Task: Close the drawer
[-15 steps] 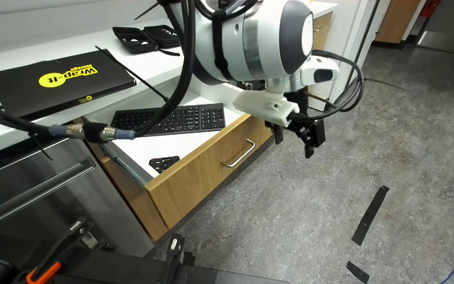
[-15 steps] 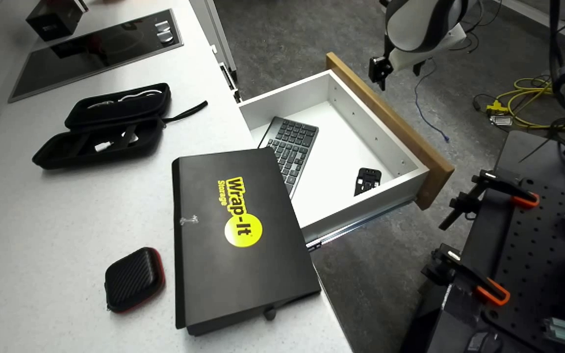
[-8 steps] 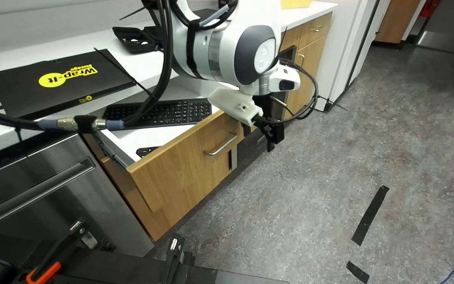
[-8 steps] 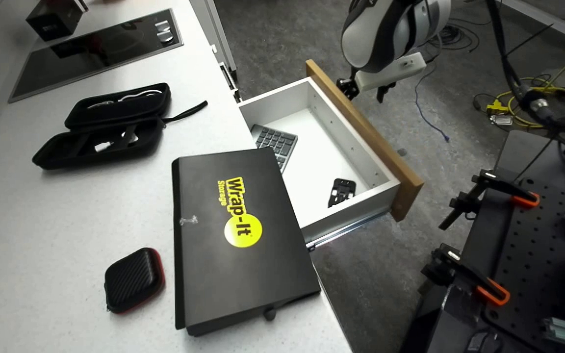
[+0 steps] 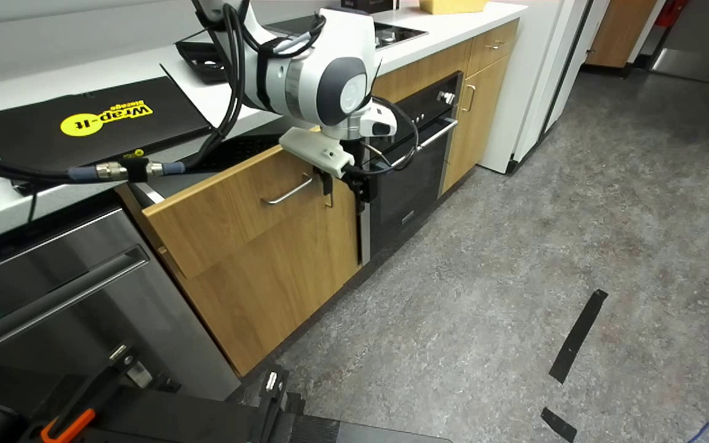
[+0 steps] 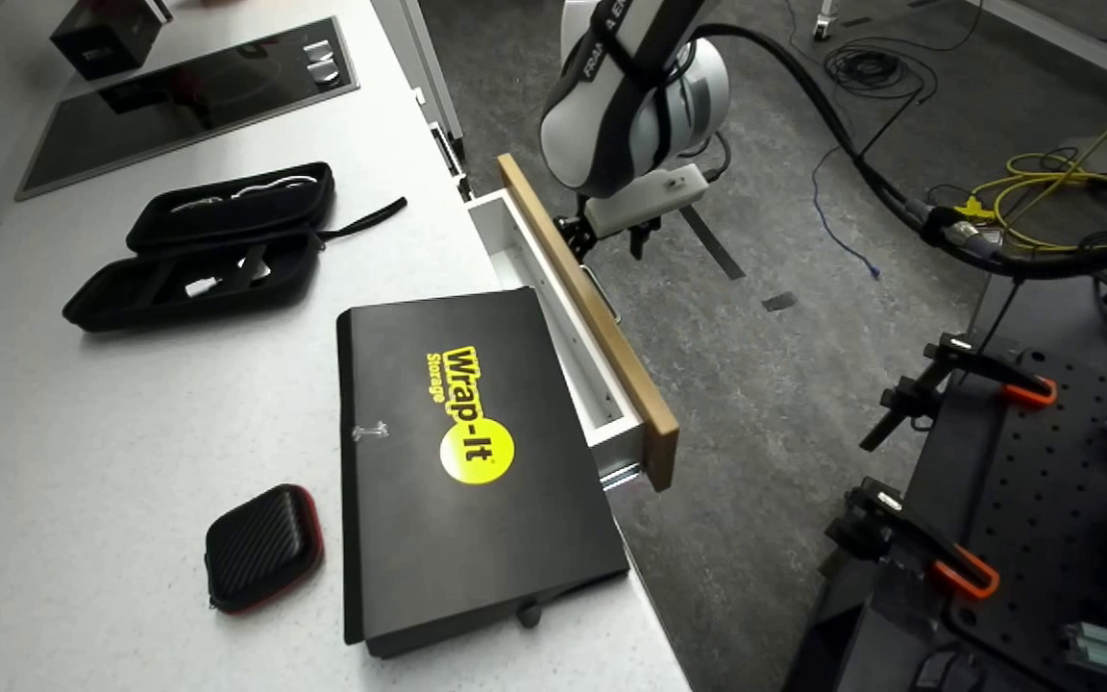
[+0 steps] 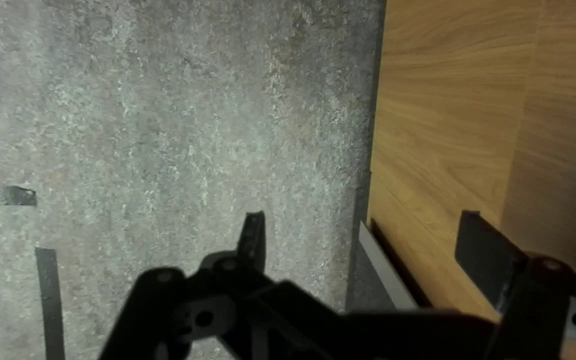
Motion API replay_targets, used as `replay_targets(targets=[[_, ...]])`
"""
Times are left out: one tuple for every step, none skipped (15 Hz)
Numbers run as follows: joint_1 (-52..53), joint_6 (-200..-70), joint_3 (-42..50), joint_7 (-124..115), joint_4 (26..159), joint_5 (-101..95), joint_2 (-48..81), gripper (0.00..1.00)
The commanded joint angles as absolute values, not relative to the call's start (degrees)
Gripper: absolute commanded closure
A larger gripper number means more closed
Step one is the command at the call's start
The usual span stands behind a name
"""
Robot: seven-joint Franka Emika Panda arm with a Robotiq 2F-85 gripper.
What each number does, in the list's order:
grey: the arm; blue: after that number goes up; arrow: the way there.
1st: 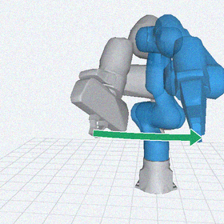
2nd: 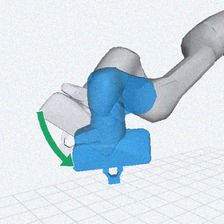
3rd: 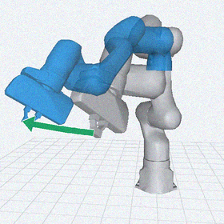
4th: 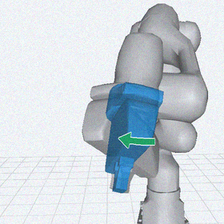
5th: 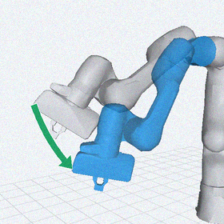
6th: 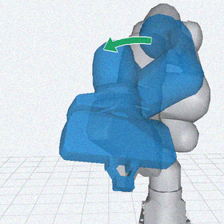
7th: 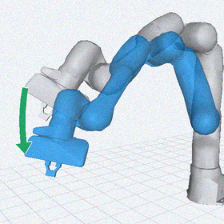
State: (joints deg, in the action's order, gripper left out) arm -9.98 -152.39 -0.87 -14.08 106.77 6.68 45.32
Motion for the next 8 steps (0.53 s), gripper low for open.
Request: replay_targets(targets=[[-8.31, -145.29, -3.36, -11.96, 94.63, 10.12, 52.31, 0.0], [-8.03, -144.09, -4.24, -11.41, 92.83, 10.49, 53.09, 0.0], [-7.63, -143.28, -4.75, -11.06, 91.52, 10.55, 53.49, 0.0], [-7.43, -142.49, -5.43, -10.42, 90.62, 10.64, 53.57, 0.0], [-7.28, -142.1, -6.21, -9.53, 89.83, 10.74, 53.72, 0.0], [-7.08, -141.73, -6.78, -8.84, 89.4, 10.88, 53.61, 0.0], [-6.7, -141.76, -6.93, -8.33, 89.58, 10.81, 53.1, 0.0], [-6.37, -140.83, -6.46, -8.16, 89.78, 10.45, 52.68, 0.0]])
